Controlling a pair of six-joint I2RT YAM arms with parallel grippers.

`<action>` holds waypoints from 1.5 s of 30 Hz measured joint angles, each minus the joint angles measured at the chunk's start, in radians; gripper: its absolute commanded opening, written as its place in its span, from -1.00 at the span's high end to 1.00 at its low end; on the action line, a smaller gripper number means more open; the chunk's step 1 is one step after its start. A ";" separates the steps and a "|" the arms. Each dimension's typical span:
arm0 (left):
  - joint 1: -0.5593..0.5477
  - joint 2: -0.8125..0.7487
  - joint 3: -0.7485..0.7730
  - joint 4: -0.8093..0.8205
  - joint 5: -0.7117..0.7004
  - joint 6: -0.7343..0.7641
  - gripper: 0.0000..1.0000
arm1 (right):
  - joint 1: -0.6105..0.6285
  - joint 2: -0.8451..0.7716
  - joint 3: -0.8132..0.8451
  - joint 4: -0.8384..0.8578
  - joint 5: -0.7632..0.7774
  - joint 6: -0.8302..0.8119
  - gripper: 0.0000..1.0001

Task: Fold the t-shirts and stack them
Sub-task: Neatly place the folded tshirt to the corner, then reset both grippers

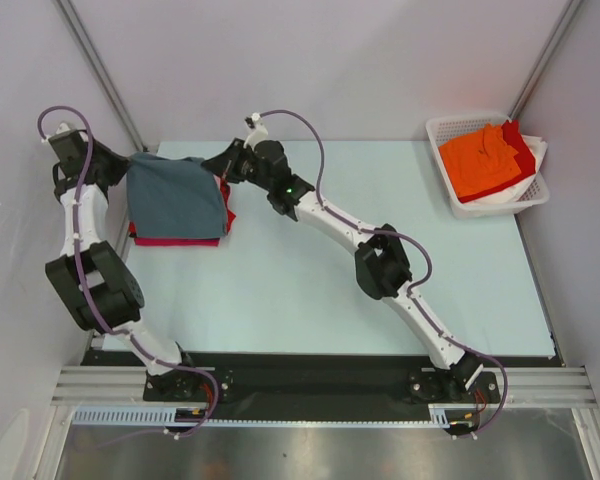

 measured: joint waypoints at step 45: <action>-0.164 -0.347 -0.432 0.397 0.071 -0.150 -0.93 | -0.252 -0.533 -1.135 0.739 -0.142 0.154 -1.00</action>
